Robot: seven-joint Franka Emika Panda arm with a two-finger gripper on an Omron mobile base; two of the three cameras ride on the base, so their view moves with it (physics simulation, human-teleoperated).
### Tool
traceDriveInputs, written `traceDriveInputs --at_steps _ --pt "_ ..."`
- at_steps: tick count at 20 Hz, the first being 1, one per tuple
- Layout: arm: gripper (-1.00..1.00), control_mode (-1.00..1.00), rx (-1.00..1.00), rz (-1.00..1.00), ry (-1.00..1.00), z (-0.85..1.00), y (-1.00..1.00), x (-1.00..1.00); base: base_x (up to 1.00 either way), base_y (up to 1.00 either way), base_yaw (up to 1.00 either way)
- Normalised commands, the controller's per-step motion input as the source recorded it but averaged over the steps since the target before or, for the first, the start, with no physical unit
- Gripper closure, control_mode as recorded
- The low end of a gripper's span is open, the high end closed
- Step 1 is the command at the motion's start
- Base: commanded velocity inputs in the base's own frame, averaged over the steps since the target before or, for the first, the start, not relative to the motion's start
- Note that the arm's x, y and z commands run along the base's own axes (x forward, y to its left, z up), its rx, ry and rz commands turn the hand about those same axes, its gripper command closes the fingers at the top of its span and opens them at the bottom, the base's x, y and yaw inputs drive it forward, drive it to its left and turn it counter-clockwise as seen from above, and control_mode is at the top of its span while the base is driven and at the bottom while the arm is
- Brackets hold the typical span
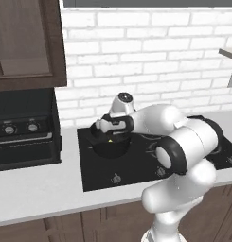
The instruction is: Put the garlic and lemon wedge in the pot. Retrieve the spatula and lightly stir the vegetables in the pot.
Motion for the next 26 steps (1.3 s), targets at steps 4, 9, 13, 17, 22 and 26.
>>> traceDriveInputs --at_steps 4,9,13,17,22,26 --pt "-1.0 -1.0 -0.29 0.08 0.0 -0.54 0.38 0.17 0.0 0.0 0.0" --pt "-1.0 -1.0 -0.28 0.01 0.01 -0.22 0.1 0.02 0.0 0.0 0.0" --pt "-1.0 -1.0 -0.13 0.0 0.0 0.1 0.0 0.04 0.0 0.0 0.0" --pt "-1.0 -1.0 -0.04 0.0 0.0 0.28 -0.02 0.15 0.0 0.0 0.0" --pt "-1.0 -1.0 0.01 0.0 -0.02 0.73 -0.28 0.0 0.0 0.0 0.0" --pt "-1.0 -1.0 0.23 0.0 0.0 1.0 -0.8 -0.3 0.0 0.0 0.0"
